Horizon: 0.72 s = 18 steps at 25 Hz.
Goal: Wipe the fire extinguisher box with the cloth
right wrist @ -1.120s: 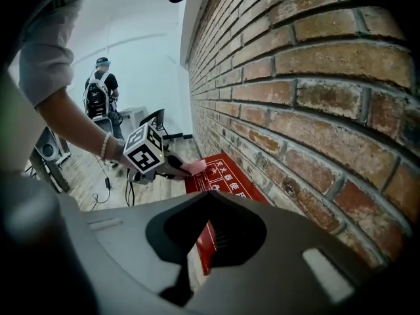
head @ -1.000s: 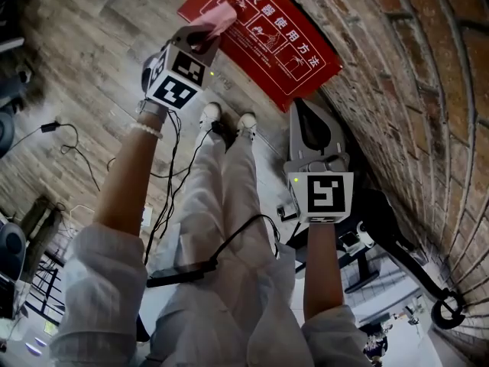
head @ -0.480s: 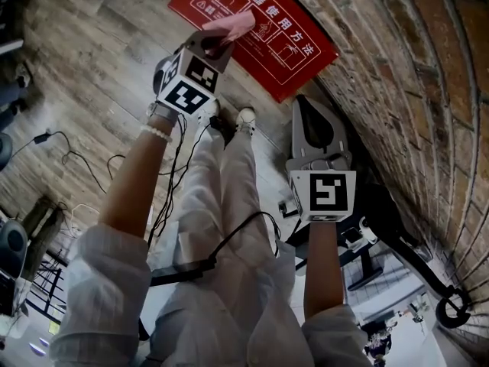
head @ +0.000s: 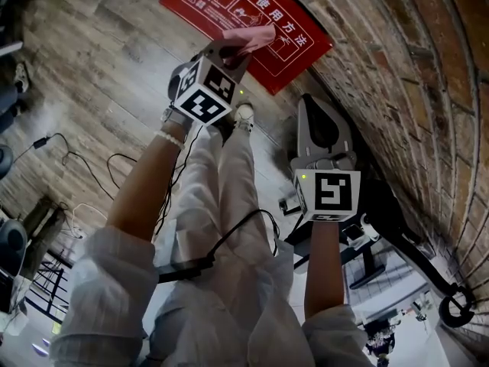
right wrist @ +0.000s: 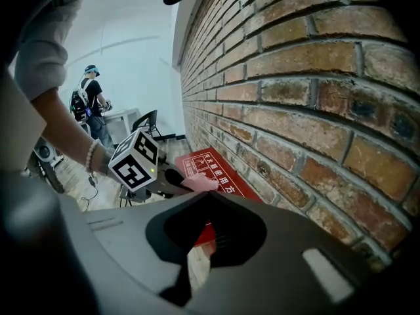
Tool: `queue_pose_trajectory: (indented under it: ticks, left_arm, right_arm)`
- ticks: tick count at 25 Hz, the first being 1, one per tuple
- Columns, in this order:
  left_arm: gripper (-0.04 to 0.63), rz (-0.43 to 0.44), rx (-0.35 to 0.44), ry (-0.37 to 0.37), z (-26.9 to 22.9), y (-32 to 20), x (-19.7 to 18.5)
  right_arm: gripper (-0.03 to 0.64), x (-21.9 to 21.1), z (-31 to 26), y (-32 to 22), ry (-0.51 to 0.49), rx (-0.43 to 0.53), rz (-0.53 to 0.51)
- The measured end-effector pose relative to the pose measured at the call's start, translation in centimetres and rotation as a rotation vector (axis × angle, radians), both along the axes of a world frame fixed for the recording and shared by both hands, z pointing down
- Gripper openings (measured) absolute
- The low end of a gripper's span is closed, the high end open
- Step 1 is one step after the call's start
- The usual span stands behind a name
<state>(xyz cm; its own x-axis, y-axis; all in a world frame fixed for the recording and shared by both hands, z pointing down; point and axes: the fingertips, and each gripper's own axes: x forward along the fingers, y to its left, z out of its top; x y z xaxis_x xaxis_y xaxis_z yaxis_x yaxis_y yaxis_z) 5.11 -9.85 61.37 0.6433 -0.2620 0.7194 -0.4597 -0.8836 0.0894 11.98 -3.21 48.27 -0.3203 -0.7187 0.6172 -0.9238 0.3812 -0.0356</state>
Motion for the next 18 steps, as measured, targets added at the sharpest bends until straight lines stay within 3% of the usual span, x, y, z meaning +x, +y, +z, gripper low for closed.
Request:
queue_pose_trajectory:
  ticks: [18]
  left_arm:
    - [0.009, 0.061, -0.082, 0.061, 0.1, 6.8, 5.1]
  right_arm:
    - [0.005, 1.4, 0.6, 2.9, 0.015, -0.023, 0.013]
